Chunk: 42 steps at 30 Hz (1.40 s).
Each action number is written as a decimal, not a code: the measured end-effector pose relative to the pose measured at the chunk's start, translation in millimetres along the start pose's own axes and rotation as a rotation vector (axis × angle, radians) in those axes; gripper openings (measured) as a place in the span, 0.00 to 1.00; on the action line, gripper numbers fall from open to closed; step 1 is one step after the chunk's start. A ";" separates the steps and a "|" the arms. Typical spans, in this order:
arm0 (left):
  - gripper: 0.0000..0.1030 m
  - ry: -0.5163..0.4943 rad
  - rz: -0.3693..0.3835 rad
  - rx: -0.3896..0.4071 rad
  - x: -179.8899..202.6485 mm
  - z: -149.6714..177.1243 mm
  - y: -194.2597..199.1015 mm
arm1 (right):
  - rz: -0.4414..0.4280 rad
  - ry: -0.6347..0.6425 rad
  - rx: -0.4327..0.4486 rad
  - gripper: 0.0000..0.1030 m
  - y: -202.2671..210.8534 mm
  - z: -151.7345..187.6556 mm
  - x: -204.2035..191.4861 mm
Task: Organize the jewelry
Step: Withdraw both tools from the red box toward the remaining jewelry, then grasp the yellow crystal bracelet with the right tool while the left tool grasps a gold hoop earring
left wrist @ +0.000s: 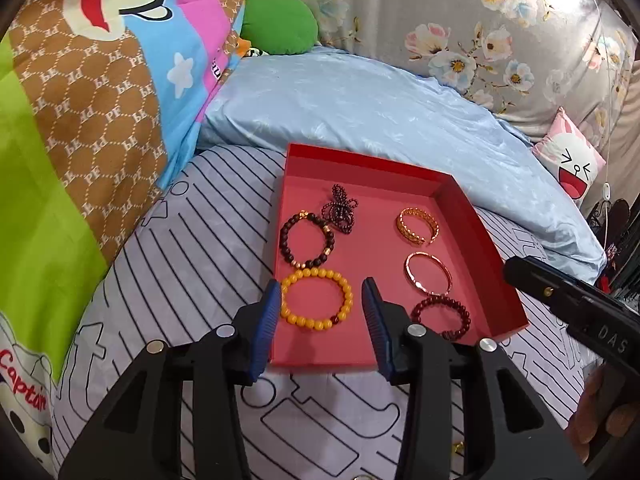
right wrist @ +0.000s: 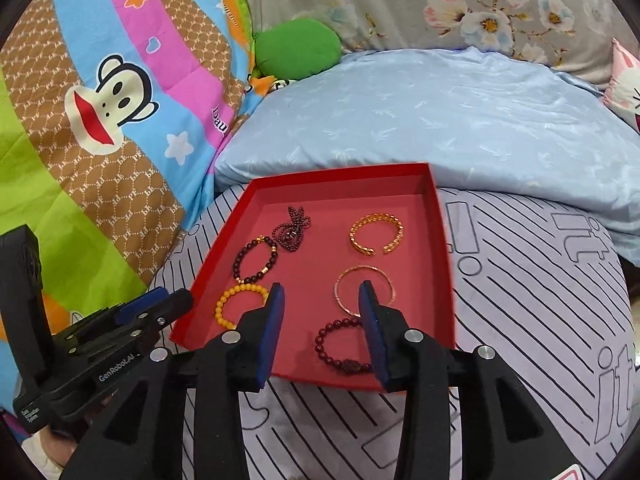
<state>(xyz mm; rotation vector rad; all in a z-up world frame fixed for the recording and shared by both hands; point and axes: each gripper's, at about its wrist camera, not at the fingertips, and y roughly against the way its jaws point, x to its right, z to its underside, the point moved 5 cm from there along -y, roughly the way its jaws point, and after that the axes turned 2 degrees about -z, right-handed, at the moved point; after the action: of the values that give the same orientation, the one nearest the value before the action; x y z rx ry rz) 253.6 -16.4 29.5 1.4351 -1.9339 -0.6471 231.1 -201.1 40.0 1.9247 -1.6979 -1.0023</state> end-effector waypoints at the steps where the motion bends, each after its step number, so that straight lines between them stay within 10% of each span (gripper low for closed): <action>1: 0.39 0.001 -0.002 0.001 -0.8 2.5 2.7 | 0.005 -0.004 0.000 0.37 3.1 2.4 2.5; 42: 0.39 -0.073 -0.003 -0.141 13.0 143.5 55.0 | 0.125 0.065 -0.180 0.29 25.3 163.1 -0.5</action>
<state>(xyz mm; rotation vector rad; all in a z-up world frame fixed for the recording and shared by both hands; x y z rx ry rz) 109.8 -11.2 -26.0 1.3439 -1.9009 -0.8305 95.9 -178.1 -51.8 1.6985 -1.6111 -0.9973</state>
